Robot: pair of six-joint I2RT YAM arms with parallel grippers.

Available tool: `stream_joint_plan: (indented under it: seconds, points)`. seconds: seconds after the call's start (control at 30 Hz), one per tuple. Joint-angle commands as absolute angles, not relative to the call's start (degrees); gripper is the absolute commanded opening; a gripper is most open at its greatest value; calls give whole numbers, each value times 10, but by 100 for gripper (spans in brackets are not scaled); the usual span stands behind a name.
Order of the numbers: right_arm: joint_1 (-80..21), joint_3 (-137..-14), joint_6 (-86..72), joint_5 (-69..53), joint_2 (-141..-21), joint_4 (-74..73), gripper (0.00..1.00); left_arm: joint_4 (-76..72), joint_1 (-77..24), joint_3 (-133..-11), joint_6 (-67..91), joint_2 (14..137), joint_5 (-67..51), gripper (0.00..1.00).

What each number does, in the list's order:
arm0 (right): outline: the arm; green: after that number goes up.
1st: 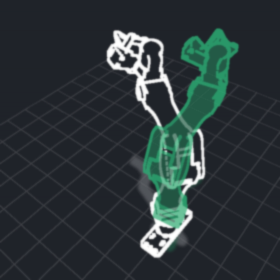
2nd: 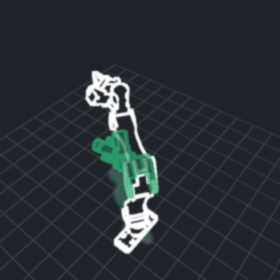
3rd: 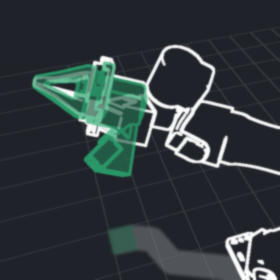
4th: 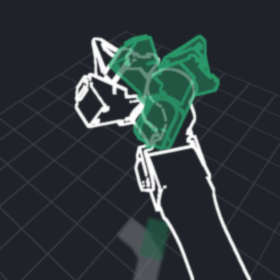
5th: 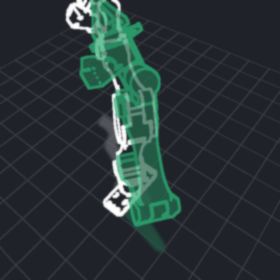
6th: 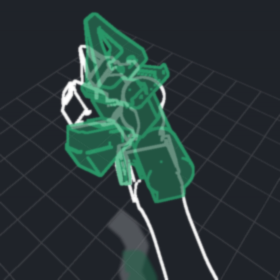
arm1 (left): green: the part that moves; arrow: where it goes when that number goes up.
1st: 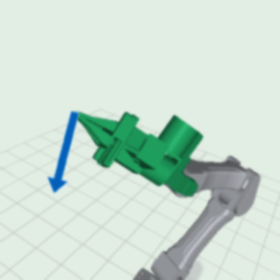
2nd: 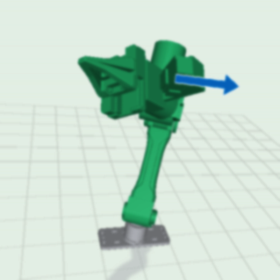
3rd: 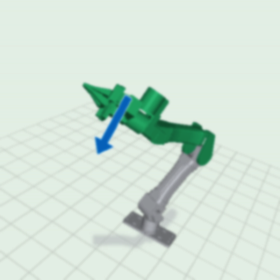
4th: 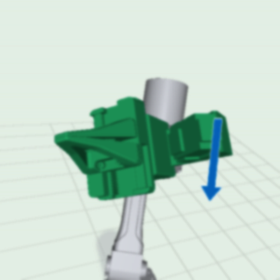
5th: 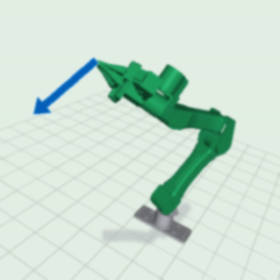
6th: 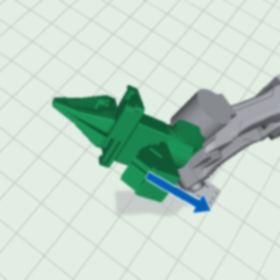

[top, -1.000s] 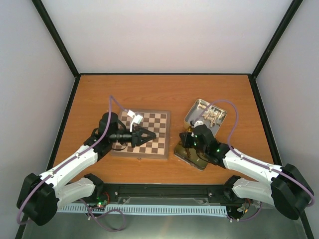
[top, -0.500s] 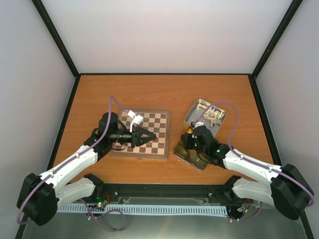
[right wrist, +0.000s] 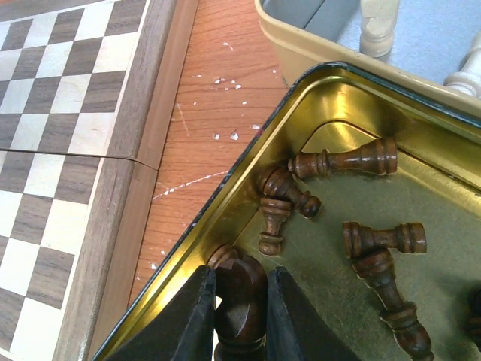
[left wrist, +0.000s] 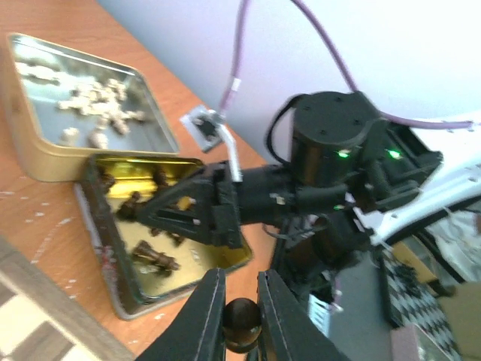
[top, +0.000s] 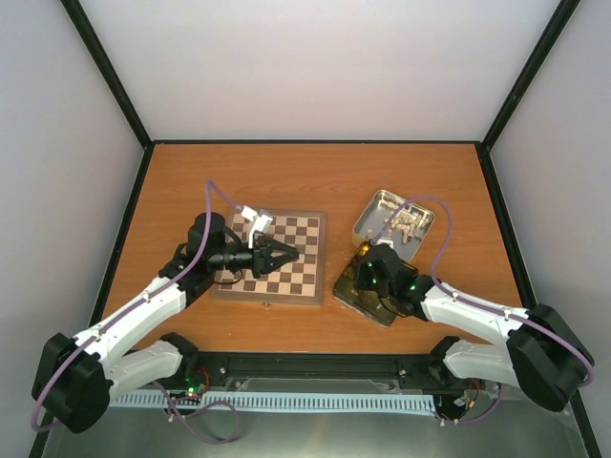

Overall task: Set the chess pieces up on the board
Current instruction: Place the chess piece in the storage box.

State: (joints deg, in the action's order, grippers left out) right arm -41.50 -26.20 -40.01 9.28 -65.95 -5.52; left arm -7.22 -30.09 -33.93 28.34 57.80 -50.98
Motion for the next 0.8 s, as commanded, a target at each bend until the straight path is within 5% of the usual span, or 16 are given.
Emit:
stream_joint_plan:
  seconds: [0.0, 0.17, 0.43, 0.77]
  points:
    - [-412, -263, -388, 91, -651, -33, 17, -31, -307, -370, 249, 567, -388, 5]
    - [-412, -260, -370, 81, -606, -8, 18, 42, -307, -389, 222, 588, -276, 3]
    - [-412, -277, -409, 161, -627, -96, 18, 38, -307, -399, 218, 609, -288, 3]
    - [-409, -307, -444, 116, -693, -146, 19, 16, -307, -401, 224, 640, -279, 3]
